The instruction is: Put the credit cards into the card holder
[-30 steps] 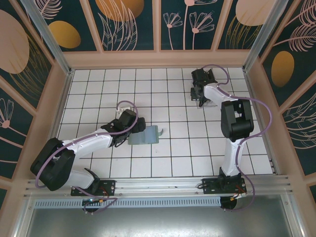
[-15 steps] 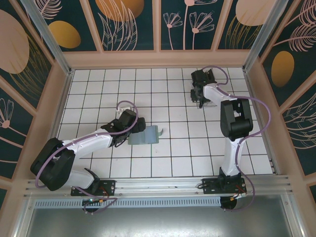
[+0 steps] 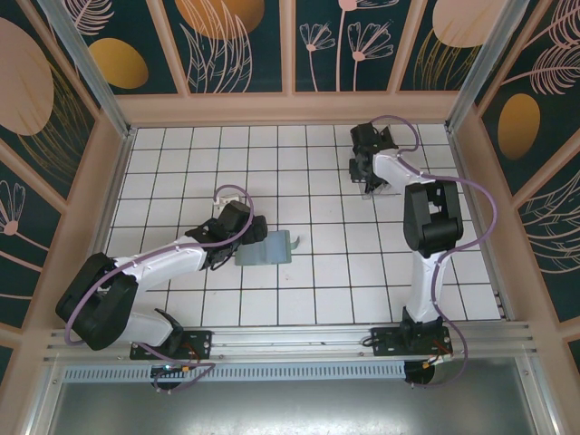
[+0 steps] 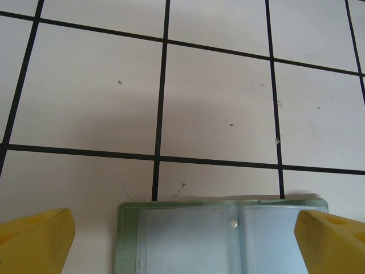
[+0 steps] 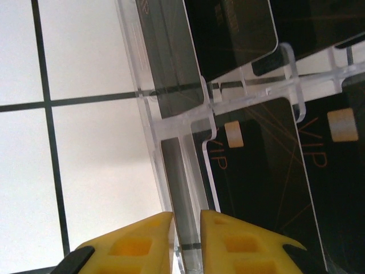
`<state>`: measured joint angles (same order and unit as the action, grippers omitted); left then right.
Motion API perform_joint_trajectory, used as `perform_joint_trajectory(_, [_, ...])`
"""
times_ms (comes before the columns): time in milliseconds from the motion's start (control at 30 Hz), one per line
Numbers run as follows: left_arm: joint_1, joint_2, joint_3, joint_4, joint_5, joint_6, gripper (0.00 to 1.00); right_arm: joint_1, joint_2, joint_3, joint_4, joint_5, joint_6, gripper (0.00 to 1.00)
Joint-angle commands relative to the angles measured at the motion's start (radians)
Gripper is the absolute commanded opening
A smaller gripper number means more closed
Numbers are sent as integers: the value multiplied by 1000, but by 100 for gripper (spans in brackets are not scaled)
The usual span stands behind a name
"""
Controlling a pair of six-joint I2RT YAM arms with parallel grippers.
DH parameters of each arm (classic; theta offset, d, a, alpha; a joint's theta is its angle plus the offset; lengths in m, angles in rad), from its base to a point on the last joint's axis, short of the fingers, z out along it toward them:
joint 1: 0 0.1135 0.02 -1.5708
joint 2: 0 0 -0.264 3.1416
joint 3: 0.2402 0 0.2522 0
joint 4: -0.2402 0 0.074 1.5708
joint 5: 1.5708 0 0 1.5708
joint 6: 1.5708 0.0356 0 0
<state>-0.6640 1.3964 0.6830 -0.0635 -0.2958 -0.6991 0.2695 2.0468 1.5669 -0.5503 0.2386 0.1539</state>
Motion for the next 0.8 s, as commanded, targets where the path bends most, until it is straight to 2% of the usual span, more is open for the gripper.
perform_joint_trajectory(0, [4,4,20,11,-8,10,99,-6,25,30,-35,20,-10,19])
perform_joint_trajectory(433, [3,6,18,16,-6,11,99,-6,27,-8,-23,14,-9,19])
perform_joint_trajectory(767, [4,7,20,16,-6,12,99,-5,30,8,-27,0,-13,10])
